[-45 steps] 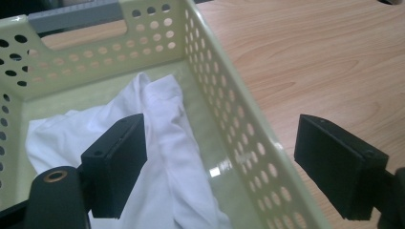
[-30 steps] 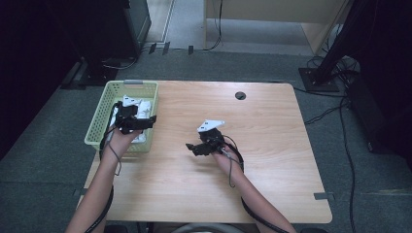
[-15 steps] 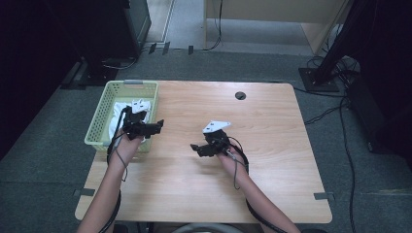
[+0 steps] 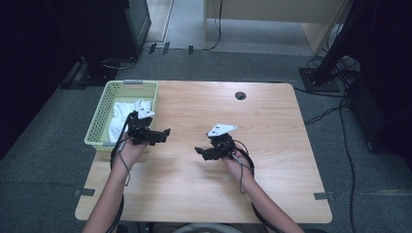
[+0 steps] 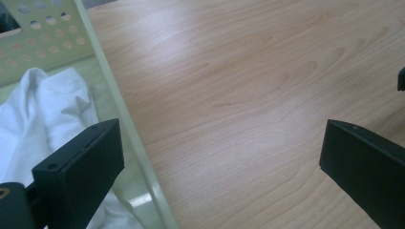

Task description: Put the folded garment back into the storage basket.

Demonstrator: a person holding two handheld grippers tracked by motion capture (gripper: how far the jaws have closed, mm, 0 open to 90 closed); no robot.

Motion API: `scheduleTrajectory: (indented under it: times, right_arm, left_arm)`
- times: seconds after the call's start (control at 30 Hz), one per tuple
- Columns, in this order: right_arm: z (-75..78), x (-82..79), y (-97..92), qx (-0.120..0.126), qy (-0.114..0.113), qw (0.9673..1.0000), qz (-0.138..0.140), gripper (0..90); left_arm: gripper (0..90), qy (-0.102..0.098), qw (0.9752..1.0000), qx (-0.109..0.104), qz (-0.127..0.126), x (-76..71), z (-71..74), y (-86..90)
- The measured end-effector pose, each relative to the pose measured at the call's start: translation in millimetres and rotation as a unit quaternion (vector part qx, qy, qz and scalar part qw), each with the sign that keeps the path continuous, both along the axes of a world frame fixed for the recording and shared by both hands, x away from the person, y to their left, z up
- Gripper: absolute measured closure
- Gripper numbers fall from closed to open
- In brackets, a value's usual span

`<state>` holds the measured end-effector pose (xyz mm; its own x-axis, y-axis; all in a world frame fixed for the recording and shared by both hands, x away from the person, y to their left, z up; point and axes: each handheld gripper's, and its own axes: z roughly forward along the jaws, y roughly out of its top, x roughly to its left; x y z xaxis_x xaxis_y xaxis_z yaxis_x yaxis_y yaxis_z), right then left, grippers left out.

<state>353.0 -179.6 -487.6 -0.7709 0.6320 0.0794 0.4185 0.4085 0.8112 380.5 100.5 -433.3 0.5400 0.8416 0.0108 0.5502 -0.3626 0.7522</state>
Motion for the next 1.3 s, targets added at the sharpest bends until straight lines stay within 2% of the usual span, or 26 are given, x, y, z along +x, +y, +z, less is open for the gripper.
scheduleTrajectory:
  times: [0.17, 0.27, 0.37, 0.57, 0.7, 0.8, 0.93, 1.3]
  right_arm:
    - [-1.8, -0.4, -5.1, 0.001, 0.003, 1.0000, -0.005, 24.5]
    - [-3.0, 0.3, -5.9, -0.002, 0.005, 1.0000, -0.004, 24.5]
    - [-3.5, 0.0, -6.1, -0.007, 0.001, 1.0000, -0.003, 24.5]
    - [-4.7, -1.7, -10.6, -0.003, 0.003, 1.0000, -0.007, 24.5]
    - [-5.4, -2.0, -13.7, -0.012, 0.001, 0.9999, -0.005, 24.5]
    - [-5.5, -1.8, -16.3, -0.010, 0.002, 0.9999, -0.007, 24.5]
    - [-7.1, -1.7, -20.0, -0.007, 0.001, 0.9999, -0.010, 24.5]
    - [-13.3, -2.2, -24.3, -0.013, 0.007, 0.9998, -0.012, 24.5]
  left_arm:
    - [1.4, -0.005, 1.0000, 0.003, 0.002, -2.4, -2.0, -6.6]
    - [1.5, -0.003, 1.0000, 0.002, -0.006, -3.5, -3.3, -9.7]
    - [1.5, 0.001, 0.9998, -0.008, -0.016, -6.6, -5.9, -13.6]
    - [3.1, 0.003, 0.9997, -0.005, -0.024, -11.1, -12.6, -23.4]
    - [3.1, 0.002, 0.9997, -0.006, -0.024, -12.7, -16.5, -28.5]
    - [3.1, 0.000, 0.9996, -0.017, -0.023, -13.6, -19.8, -30.8]
    - [3.1, 0.005, 0.9994, -0.010, -0.033, -15.0, -25.1, -36.5]
    - [3.1, -0.015, 0.9989, -0.013, -0.043, -15.9, -35.2, -47.1]
